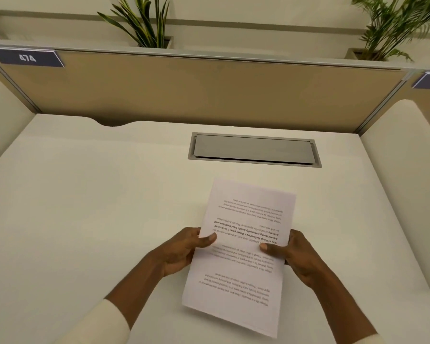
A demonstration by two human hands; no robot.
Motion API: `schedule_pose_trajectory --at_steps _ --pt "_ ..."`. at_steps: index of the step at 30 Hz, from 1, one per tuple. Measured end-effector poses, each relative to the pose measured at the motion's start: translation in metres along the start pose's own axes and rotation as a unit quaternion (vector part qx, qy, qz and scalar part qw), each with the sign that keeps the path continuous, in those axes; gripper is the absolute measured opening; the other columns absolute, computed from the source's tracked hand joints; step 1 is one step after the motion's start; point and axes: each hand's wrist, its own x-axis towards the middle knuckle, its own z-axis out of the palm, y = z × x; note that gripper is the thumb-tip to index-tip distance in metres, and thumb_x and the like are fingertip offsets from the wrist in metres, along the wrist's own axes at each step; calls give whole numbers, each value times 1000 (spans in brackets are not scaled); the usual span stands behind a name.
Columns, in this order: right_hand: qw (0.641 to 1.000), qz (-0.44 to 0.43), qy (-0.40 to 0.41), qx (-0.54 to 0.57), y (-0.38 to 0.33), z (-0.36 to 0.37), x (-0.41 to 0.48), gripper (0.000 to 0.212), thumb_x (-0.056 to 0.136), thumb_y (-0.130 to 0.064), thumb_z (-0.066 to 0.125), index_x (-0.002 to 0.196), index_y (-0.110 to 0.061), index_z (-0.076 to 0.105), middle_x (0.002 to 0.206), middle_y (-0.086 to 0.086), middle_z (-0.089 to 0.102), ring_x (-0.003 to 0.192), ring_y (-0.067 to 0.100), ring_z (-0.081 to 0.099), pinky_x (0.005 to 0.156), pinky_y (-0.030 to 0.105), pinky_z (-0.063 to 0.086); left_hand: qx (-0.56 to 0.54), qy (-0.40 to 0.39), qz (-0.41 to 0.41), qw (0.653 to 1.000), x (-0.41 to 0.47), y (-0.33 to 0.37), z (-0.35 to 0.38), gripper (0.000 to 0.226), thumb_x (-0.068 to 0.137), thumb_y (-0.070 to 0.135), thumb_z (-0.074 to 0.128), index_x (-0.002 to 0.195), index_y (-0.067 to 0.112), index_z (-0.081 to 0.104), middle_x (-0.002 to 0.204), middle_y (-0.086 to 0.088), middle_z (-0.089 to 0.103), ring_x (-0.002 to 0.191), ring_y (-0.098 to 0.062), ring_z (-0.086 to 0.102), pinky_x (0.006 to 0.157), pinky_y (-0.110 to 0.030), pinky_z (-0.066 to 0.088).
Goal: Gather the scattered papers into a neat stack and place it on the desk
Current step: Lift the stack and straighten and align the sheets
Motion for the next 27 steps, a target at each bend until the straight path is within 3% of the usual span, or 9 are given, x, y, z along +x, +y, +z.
schedule_pose_trajectory --at_steps 2,4,9,13,15,17,19,21,27 --pt "999 -14 38 -33 -6 7 -1 43 77 -26 98 117 -27 83 119 1 85 104 24 84 90 46 68 16 46 16 999 4 4 14 39 103 20 76 140 7 73 139 -15 76 129 -37 73 114 -56 55" --pt "994 -31 89 -63 -13 14 -1 35 83 -20 95 114 -28 81 112 -8 86 99 16 85 92 47 68 59 145 70 985 8 10 29 28 103 15 74 131 10 78 128 -14 81 116 -35 80 105 -55 62" --pt "955 -175 217 -104 -40 34 -3 28 91 -17 87 105 -39 75 101 -22 81 94 8 80 81 32 66 123 254 240 929 11 29 51 27 106 18 70 130 28 77 116 12 85 105 -12 82 86 -29 68" --pt "942 -234 232 -71 -54 48 0 53 93 -8 84 95 -60 75 93 -40 78 93 -10 75 81 11 58 83 324 296 895 20 36 58 23 105 14 73 113 35 78 109 19 84 101 -2 78 82 -13 60" --pt "941 -242 232 -55 -55 52 4 68 94 -6 83 93 -74 72 94 -42 76 94 -13 73 82 7 56 63 334 305 890 25 36 59 25 104 13 73 110 37 77 106 19 84 98 -1 78 79 -10 60" --pt "940 -240 238 -43 -50 52 9 67 93 -8 84 93 -73 72 95 -38 78 95 -10 74 84 12 58 60 334 313 887 28 33 59 28 102 11 76 111 37 77 105 19 84 98 -1 78 77 -10 60" --pt "940 -236 246 -23 -43 51 14 52 89 -10 89 97 -60 76 101 -20 83 100 -1 76 88 22 61 60 324 316 890 30 29 56 31 98 8 80 114 34 77 106 19 84 100 -1 77 77 -11 61" --pt "940 -228 255 4 -39 51 14 47 82 -15 95 101 -55 76 106 -10 82 104 6 76 88 24 61 69 313 316 893 31 25 55 34 95 6 82 119 29 76 108 17 83 101 -1 77 79 -12 61" --pt "938 -225 258 47 -41 50 15 57 88 -13 91 101 -65 74 103 -21 81 101 1 76 90 33 62 96 318 299 894 34 29 59 32 99 13 79 113 42 75 105 26 82 99 6 75 75 -7 57"
